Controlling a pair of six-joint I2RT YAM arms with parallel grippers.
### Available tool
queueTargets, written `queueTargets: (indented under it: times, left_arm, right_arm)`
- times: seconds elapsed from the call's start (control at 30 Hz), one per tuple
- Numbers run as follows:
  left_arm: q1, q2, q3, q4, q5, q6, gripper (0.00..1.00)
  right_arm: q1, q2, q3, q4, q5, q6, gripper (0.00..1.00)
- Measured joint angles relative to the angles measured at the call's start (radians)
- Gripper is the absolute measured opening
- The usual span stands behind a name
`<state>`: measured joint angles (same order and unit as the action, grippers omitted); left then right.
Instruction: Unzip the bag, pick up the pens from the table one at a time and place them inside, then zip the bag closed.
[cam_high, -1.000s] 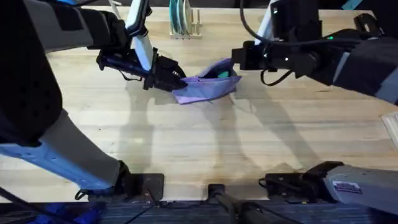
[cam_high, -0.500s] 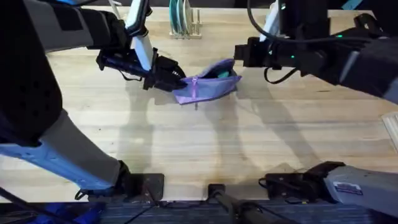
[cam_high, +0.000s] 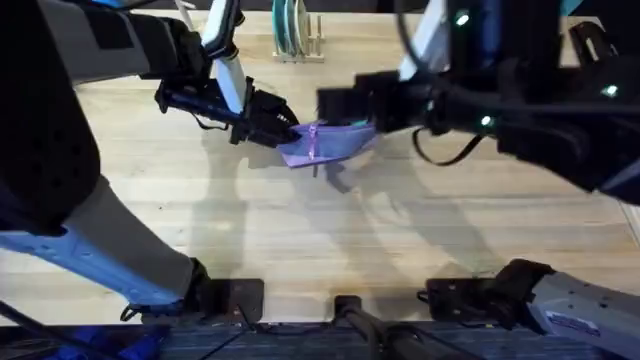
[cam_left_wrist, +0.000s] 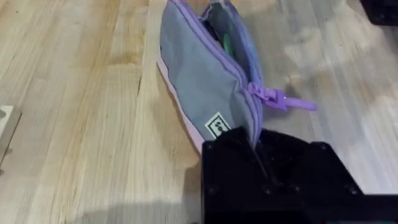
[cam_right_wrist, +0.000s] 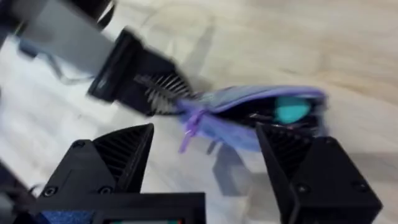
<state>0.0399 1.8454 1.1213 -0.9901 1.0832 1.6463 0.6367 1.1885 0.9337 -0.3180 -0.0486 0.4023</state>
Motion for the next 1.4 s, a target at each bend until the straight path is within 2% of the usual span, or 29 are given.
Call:
queueTargets:
  times: [0.23,0.47,0.67,1.13,1.4]
  left_arm:
    - [0.000,0.000,0.000,0.000,0.000,0.000,0.042]
    - [0.000,0.000,0.000,0.000,0.000,0.000,0.041]
    - [0.000,0.000,0.000,0.000,0.000,0.000,0.041]
    - [0.000,0.000,0.000,0.000,0.000,0.000,0.042]
    - [0.000,0.000,0.000,0.000,-0.001,0.000,0.042]
  right_arm:
    - [0.138,0.000,0.000,-0.035,0.059,0.025,0.996]
    - [0.208,0.000,0.008,-0.094,0.168,0.039,0.996]
    - [0.255,-0.001,0.064,-0.191,0.274,0.083,0.995]
    - [0.276,-0.008,0.092,-0.238,0.315,0.100,0.996]
    - [0.276,-0.008,0.092,-0.201,0.313,0.104,0.997]
